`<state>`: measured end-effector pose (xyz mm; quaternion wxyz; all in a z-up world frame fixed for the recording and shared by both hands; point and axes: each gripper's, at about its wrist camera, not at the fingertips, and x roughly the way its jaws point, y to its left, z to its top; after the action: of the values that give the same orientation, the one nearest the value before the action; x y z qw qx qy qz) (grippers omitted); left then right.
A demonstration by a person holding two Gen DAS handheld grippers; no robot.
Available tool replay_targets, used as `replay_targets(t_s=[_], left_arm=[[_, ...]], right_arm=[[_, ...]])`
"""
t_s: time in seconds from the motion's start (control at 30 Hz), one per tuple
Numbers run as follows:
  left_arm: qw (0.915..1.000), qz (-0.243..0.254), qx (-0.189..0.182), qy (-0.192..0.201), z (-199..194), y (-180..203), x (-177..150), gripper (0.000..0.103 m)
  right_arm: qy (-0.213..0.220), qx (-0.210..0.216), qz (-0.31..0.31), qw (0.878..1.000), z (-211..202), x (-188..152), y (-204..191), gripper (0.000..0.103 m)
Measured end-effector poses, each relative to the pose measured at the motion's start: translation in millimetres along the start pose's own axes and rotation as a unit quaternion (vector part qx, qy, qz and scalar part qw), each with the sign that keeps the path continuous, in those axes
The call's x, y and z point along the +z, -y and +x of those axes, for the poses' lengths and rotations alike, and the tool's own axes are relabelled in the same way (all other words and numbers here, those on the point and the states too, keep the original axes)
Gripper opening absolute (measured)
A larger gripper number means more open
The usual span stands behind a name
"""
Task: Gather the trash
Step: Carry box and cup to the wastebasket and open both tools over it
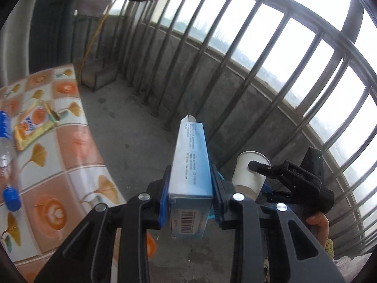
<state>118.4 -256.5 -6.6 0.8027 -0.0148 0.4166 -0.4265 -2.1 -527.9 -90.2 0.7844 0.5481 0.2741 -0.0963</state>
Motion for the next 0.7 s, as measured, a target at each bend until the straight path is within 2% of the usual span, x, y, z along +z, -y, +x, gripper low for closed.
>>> replay_targets(t_s=[0.17,0.33,0.37,0.4,0.43,0.47,0.53,0.7], left_arm=[[0.9966,0.018,-0.006,-0.080,86.8,28.5,11.4,0.029],[0.9910,0.042,-0.005,-0.127,163.9,51.3,19.6,0.032],[0.9898,0.040,-0.002,-0.137,177.9,51.7,18.9,0.043],[0.9892,0.034,0.003,-0.143,186.2,49.4,18.1,0.053],[0.9889,0.025,0.008,-0.146,193.8,47.8,17.4,0.054],[0.9888,0.015,0.009,-0.148,196.2,45.0,17.5,0.054],[0.9887,0.001,0.000,-0.150,191.9,39.9,16.9,0.054],[0.9929,0.009,0.003,-0.119,153.3,31.4,14.8,0.056]], right_arm=[[0.005,-0.038,0.052,0.998,8.5,16.1,55.3,0.065],[0.008,-0.091,0.083,0.992,34.0,37.8,96.0,0.076],[0.009,-0.108,0.086,0.990,40.5,43.4,104.5,0.081],[0.008,-0.129,0.088,0.988,48.5,47.1,113.6,0.081],[0.004,-0.157,0.097,0.983,54.1,48.8,123.4,0.081],[0.001,-0.173,0.113,0.978,58.2,48.6,131.6,0.081],[0.000,-0.162,0.138,0.977,58.6,44.9,142.2,0.081],[0.003,-0.170,0.106,0.980,50.7,36.0,134.1,0.081]])
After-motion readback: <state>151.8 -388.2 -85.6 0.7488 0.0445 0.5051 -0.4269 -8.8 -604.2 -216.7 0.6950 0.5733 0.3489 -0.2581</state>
